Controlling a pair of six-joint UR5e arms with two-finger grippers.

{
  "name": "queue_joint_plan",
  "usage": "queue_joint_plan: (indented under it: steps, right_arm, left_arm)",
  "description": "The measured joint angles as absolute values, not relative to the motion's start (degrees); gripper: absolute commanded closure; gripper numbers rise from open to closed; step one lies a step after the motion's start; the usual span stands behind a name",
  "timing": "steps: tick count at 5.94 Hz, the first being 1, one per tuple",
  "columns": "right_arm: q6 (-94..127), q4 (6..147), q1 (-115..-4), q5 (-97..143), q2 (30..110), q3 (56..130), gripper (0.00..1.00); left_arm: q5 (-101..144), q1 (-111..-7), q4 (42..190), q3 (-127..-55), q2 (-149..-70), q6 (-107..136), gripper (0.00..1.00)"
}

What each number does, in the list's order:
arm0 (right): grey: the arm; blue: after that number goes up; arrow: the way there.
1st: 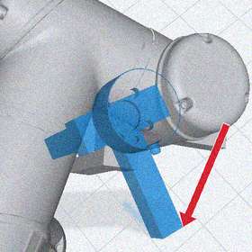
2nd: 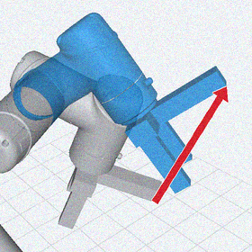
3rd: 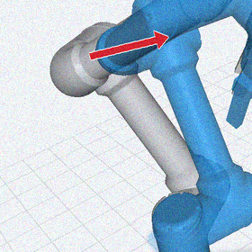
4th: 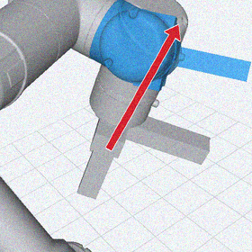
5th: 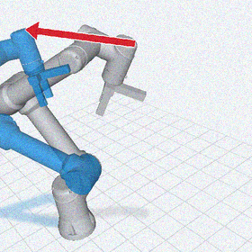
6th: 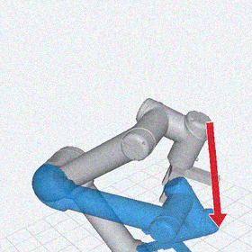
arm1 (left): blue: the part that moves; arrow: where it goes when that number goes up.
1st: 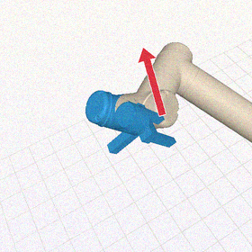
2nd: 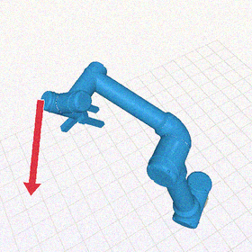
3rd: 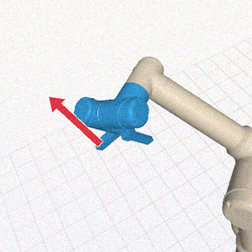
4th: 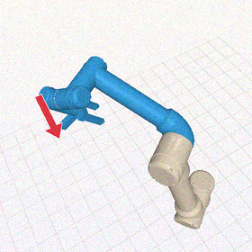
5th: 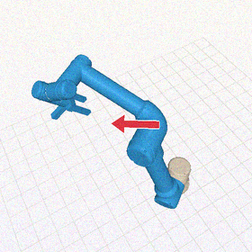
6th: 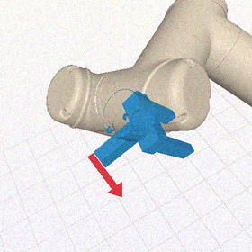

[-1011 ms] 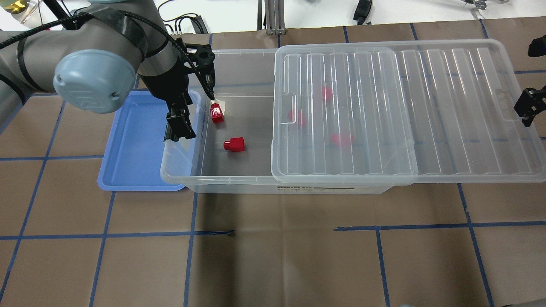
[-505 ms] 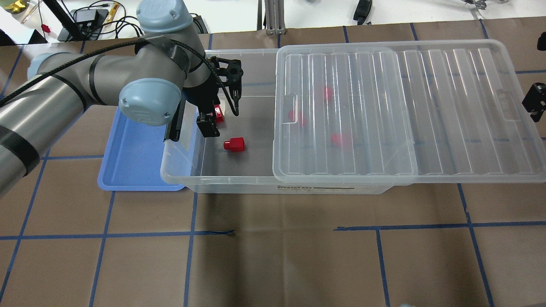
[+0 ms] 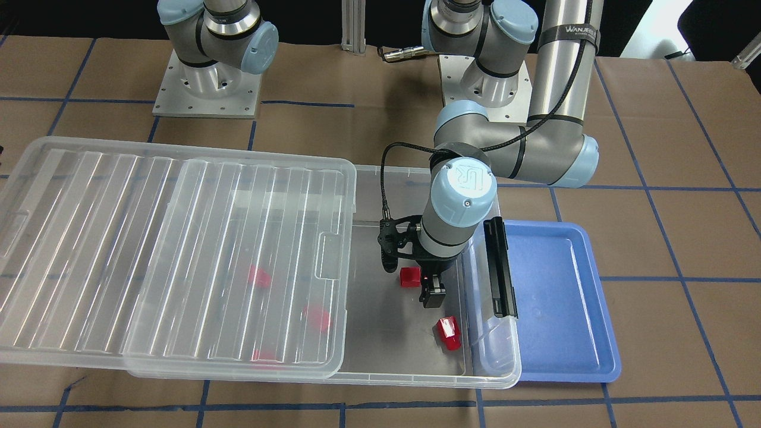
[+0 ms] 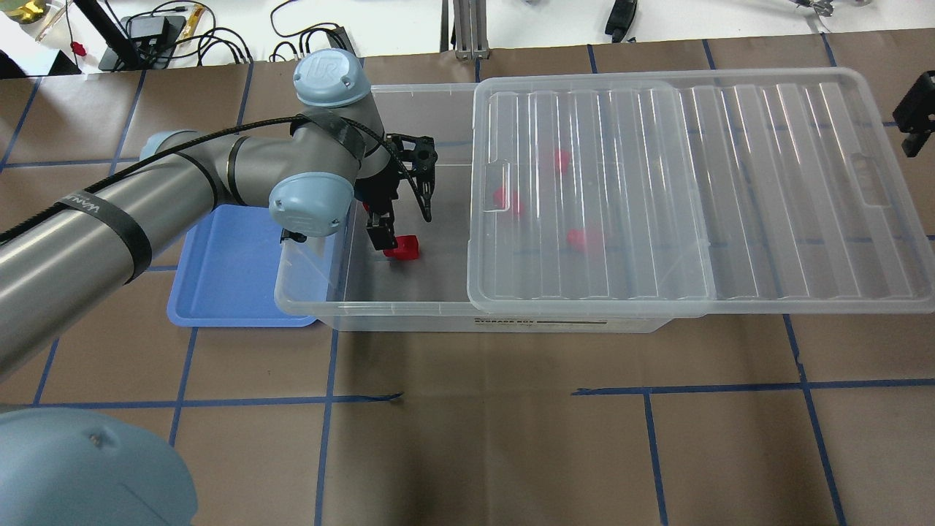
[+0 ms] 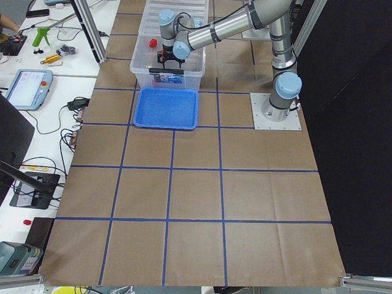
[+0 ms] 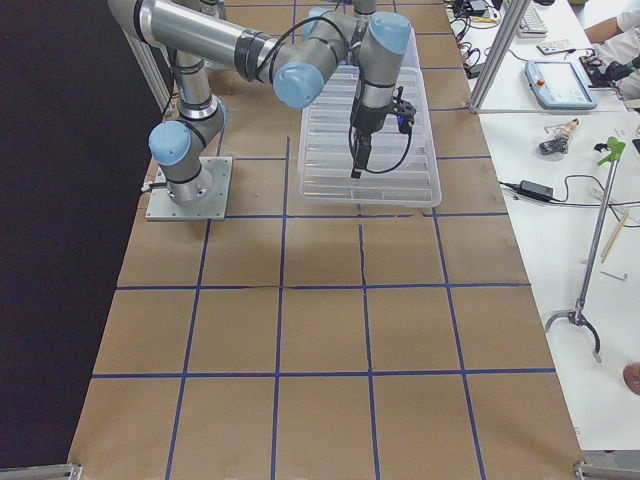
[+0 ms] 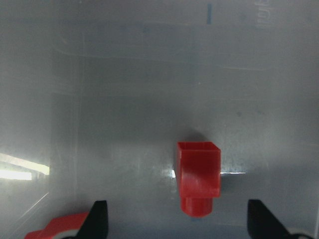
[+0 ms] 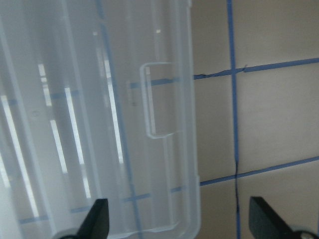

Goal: Place red block in blue tray from box

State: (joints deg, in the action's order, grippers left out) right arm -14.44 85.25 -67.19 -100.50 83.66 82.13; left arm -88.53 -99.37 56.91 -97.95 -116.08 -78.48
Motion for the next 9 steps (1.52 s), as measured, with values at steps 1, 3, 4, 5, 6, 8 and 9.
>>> queue_joint_plan:
  steps: [1, 3, 4, 5, 6, 8, 9]
  right_arm:
    - [-8.0, 80.9, -71.9, -97.4, 83.7, 78.7, 0.0]
    - [3.0, 78.8, -81.4, -94.0, 83.6, 76.2, 0.0]
    - [6.3, 78.8, -84.8, -91.5, 83.5, 76.1, 0.0]
    - [7.1, 78.9, -86.4, -89.0, 83.6, 76.5, 0.0]
    - [7.1, 79.1, -86.9, -88.1, 83.7, 77.5, 0.0]
    - [7.1, 79.3, -87.1, -87.8, 84.7, 79.7, 0.0]
    - [7.2, 79.3, -87.1, -87.7, 85.1, 80.3, 0.0]
  left_arm:
    - [-88.5, -99.4, 55.1, -99.1, -117.5, -78.4, 0.03]
    - [-88.3, -99.4, 52.2, -100.4, -120.2, -78.5, 0.76]
    - [-88.3, -99.5, 51.9, -100.5, -120.3, -78.9, 0.82]
    - [-88.3, -99.5, 51.8, -100.5, -120.2, -79.1, 0.88]
    - [-88.3, -99.5, 51.7, -100.2, -119.7, -79.1, 0.9]
    - [-88.4, -99.4, 54.3, -99.0, -114.6, -78.7, 0.94]
    - [-88.6, -98.9, 58.2, -98.0, -110.6, -78.2, 0.94]
